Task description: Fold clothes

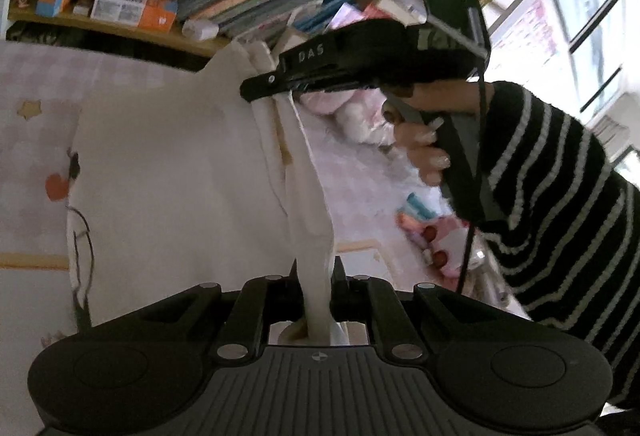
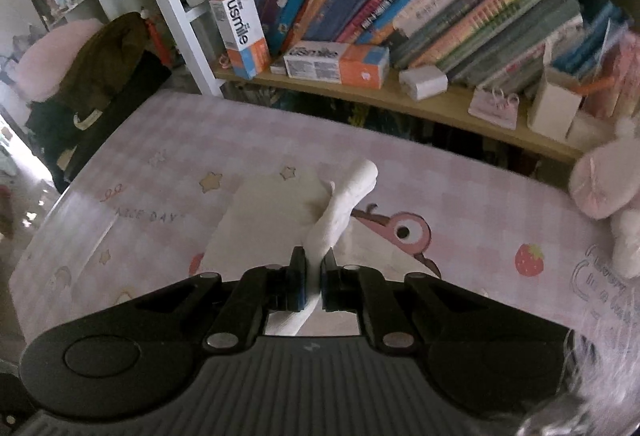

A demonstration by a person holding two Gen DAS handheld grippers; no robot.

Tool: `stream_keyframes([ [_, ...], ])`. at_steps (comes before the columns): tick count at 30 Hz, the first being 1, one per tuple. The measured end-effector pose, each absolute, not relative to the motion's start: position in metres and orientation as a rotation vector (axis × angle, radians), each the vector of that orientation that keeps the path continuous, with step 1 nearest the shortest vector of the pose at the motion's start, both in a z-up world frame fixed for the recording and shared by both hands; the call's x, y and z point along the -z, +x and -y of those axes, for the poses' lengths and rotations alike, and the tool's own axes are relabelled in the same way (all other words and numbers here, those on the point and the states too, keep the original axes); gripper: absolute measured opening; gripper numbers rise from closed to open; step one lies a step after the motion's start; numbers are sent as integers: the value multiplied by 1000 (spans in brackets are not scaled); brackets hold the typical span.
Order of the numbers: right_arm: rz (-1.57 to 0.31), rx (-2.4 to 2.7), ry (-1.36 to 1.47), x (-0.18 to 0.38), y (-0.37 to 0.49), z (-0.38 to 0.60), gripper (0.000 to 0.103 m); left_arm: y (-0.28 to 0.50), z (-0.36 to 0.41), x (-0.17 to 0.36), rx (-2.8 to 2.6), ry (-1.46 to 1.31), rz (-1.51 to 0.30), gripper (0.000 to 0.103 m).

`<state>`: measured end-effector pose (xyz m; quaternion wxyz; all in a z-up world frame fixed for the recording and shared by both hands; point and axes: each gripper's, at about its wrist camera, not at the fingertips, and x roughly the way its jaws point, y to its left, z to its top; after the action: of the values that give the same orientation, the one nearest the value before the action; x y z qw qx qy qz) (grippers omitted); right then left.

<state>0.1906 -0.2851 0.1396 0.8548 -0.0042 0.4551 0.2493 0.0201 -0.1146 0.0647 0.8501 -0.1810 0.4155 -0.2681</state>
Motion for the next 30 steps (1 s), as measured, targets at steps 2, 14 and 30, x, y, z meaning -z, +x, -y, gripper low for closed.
stream_keyframes([
  [2, -965, -532, 14, -133, 191, 296, 7, 20, 129, -62, 544, -350, -894, 10],
  [14, -1017, -552, 142, -96, 194, 357, 7, 19, 167, -49, 498, -285, -970, 10],
  [30, -1092, -426, 192, -34, 202, 387, 9, 15, 182, -43, 589, -355, -1000, 31],
])
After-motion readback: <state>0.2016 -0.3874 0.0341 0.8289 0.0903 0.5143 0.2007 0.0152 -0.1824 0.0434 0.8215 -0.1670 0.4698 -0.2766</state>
